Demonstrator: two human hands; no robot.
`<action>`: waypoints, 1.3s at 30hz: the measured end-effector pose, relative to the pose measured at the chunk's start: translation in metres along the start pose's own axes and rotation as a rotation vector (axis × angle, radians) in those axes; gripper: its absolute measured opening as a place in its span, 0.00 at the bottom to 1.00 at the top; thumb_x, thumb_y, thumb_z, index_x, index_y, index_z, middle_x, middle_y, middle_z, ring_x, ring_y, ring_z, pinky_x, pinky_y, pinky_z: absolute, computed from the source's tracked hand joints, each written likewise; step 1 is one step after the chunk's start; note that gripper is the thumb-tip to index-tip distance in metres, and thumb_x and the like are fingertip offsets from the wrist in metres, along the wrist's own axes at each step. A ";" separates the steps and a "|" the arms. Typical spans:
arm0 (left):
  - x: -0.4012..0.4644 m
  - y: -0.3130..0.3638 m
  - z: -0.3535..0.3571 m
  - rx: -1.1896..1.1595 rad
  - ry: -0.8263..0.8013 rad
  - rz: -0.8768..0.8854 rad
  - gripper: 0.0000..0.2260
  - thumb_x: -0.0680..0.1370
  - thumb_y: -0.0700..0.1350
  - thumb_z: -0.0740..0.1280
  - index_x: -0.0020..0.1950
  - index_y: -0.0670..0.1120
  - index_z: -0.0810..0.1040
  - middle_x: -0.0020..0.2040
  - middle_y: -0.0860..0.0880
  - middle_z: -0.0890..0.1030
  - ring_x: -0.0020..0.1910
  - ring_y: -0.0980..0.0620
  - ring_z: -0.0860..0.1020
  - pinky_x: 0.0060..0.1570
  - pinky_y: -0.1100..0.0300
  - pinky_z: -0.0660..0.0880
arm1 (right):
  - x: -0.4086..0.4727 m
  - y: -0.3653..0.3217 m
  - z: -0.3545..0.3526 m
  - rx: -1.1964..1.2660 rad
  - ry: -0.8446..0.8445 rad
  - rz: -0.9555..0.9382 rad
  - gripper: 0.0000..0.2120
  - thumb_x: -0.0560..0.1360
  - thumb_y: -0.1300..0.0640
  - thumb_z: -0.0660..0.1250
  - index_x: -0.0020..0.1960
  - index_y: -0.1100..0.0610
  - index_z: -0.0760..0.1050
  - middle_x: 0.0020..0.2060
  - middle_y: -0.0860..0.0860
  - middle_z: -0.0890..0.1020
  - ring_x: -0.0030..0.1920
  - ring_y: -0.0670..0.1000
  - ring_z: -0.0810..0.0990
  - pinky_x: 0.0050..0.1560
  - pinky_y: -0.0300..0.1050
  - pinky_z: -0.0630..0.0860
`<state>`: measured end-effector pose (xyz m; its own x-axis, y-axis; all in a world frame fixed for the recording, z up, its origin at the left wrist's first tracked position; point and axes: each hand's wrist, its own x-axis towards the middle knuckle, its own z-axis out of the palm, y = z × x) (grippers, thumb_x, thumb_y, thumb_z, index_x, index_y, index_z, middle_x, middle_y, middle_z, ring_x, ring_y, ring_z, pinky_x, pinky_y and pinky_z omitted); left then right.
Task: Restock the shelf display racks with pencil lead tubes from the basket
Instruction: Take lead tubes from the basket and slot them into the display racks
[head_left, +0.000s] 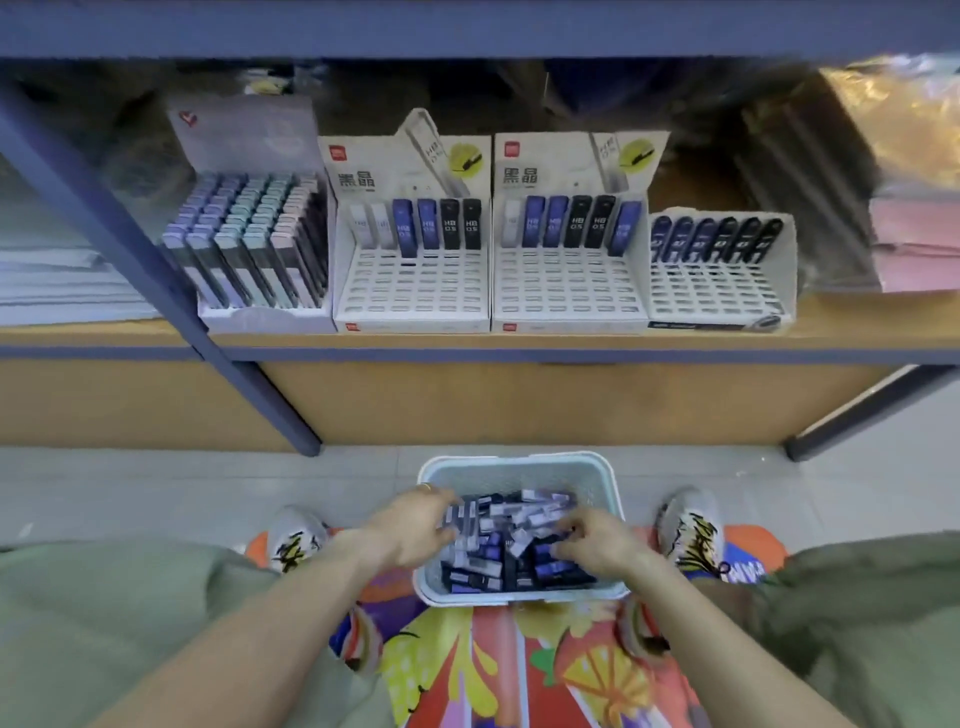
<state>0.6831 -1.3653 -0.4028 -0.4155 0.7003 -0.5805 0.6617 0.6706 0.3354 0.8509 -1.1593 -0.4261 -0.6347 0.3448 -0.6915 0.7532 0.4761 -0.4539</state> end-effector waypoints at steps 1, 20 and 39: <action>0.005 0.004 0.012 -0.019 -0.013 -0.021 0.21 0.83 0.50 0.63 0.75 0.46 0.68 0.70 0.40 0.74 0.69 0.41 0.73 0.67 0.54 0.69 | 0.003 0.005 0.004 0.011 -0.008 0.012 0.18 0.78 0.53 0.72 0.64 0.60 0.77 0.55 0.55 0.83 0.54 0.54 0.82 0.54 0.45 0.76; 0.082 0.036 0.107 -0.350 0.014 -0.135 0.24 0.80 0.50 0.69 0.76 0.53 0.68 0.70 0.44 0.75 0.66 0.44 0.75 0.65 0.53 0.73 | 0.063 0.032 -0.010 -0.002 0.208 -0.058 0.28 0.71 0.74 0.61 0.66 0.56 0.78 0.58 0.52 0.84 0.60 0.54 0.82 0.59 0.38 0.75; 0.091 0.062 0.123 -0.418 0.015 -0.192 0.23 0.79 0.51 0.71 0.72 0.53 0.72 0.63 0.45 0.76 0.59 0.45 0.78 0.60 0.52 0.76 | 0.074 0.038 0.032 -0.978 0.029 -0.261 0.28 0.75 0.66 0.67 0.73 0.59 0.62 0.60 0.57 0.78 0.56 0.59 0.82 0.53 0.50 0.77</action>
<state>0.7633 -1.2898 -0.5263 -0.5169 0.5552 -0.6516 0.2642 0.8275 0.4954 0.8379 -1.1417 -0.5123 -0.7732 0.1490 -0.6164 0.1269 0.9887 0.0799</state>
